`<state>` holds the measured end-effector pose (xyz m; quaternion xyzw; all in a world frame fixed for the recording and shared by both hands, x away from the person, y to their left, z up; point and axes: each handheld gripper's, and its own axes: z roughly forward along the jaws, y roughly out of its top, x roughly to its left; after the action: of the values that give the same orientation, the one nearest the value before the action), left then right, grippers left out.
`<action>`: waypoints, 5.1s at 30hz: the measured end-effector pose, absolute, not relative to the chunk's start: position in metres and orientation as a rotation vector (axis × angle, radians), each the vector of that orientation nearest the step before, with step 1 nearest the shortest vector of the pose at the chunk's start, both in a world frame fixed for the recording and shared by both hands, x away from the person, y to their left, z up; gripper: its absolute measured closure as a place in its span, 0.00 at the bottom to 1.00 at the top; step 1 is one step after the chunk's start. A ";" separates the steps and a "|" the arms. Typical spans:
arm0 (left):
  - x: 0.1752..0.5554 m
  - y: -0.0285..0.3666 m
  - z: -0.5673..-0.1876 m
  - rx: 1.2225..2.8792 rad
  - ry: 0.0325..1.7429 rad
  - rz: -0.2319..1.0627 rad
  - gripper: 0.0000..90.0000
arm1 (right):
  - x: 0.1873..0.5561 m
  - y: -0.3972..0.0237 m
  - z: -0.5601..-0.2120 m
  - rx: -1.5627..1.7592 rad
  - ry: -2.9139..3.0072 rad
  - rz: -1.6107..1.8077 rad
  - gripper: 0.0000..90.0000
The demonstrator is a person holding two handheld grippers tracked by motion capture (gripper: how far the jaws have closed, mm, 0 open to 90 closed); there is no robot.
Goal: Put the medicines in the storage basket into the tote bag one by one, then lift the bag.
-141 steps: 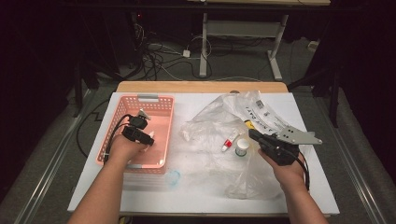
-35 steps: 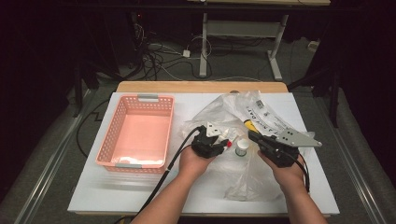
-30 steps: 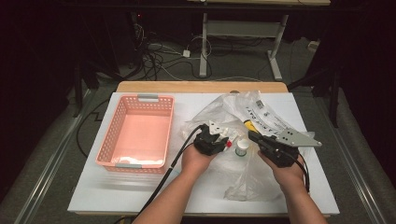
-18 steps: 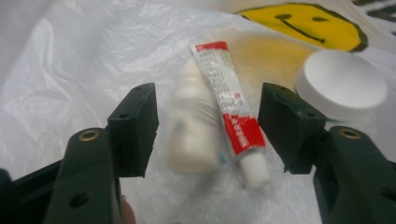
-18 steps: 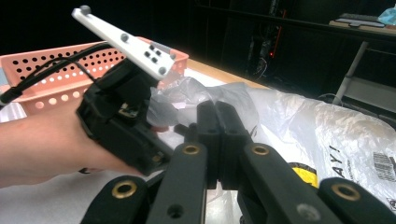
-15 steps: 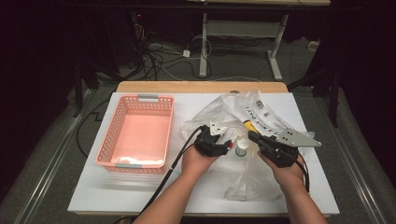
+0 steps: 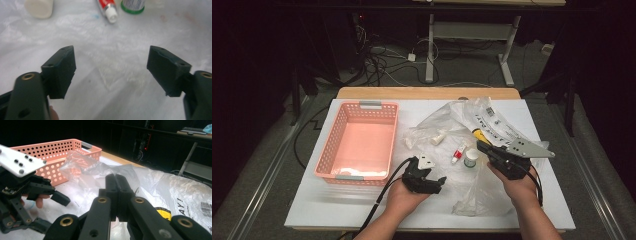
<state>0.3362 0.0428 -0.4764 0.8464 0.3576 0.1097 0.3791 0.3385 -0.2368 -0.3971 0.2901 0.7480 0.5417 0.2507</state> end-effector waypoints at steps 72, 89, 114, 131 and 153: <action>0.339 0.028 -0.301 1.616 0.547 0.517 0.99 | 0.333 -0.245 -0.357 0.784 1.875 1.576 1.00; 0.278 0.042 -0.435 1.891 0.730 0.194 0.15 | 0.346 -0.241 -0.356 0.807 1.894 1.507 1.00; 0.316 0.044 -0.348 1.718 0.627 0.495 0.98 | 0.344 -0.237 -0.342 0.784 1.843 1.548 1.00; 0.363 0.063 -0.225 1.519 0.593 0.716 0.98 | 0.361 -0.242 -0.249 0.711 1.616 1.635 1.00; 0.402 0.068 -0.280 1.652 0.741 0.644 0.83 | 0.401 -0.256 -0.283 0.859 1.677 1.481 1.00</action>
<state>0.4021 0.0675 -0.2797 0.7047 0.3159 0.2746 0.5728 0.4005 -0.2561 -0.2829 0.3339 0.6517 0.5756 0.3641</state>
